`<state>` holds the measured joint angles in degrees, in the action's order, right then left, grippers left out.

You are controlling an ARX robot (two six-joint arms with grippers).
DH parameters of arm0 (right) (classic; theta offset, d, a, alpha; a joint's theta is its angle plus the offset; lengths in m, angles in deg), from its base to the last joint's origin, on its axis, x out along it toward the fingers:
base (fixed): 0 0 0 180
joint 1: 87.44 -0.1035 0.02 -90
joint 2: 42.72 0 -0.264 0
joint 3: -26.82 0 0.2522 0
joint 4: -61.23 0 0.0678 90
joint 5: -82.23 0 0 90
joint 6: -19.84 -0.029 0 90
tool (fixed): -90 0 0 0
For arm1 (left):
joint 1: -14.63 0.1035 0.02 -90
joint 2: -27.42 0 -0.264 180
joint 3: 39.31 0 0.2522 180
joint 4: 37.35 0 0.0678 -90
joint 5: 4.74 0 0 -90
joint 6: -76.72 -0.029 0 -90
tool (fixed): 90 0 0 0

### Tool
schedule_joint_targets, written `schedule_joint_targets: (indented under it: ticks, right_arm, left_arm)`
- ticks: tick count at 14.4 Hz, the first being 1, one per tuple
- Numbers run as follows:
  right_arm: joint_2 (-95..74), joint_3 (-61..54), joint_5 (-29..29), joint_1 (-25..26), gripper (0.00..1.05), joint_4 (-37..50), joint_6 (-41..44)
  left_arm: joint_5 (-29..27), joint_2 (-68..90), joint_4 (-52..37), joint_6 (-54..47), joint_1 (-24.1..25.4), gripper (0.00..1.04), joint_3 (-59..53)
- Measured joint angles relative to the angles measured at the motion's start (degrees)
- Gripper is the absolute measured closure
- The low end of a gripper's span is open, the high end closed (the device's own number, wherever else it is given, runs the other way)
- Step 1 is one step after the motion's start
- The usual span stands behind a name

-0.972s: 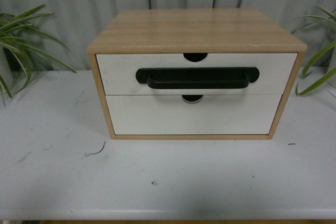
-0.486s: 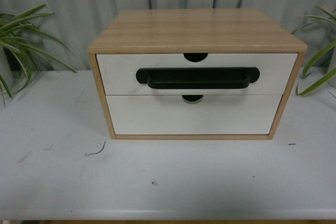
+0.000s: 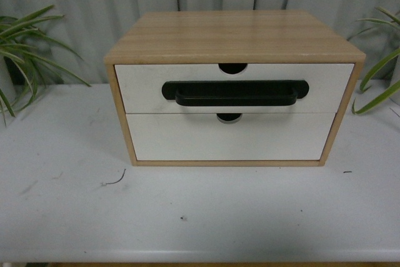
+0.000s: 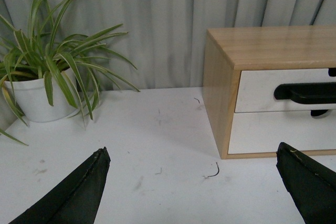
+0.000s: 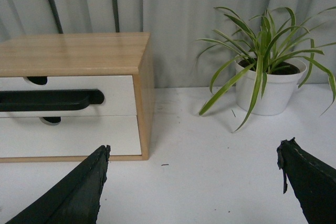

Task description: Close drawer sideways

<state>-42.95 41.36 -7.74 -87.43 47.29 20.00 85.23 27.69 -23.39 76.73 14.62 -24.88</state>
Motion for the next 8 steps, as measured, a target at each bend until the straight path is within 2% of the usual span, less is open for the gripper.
schedule_joint_targets:
  ticks: [8]
  right_arm:
    - [0.0, 0.0, 0.0, 0.0, 0.06, 0.0, 0.0]
  left_arm:
    - [0.0, 0.0, 0.0, 0.0, 0.0, 0.07, 0.0]
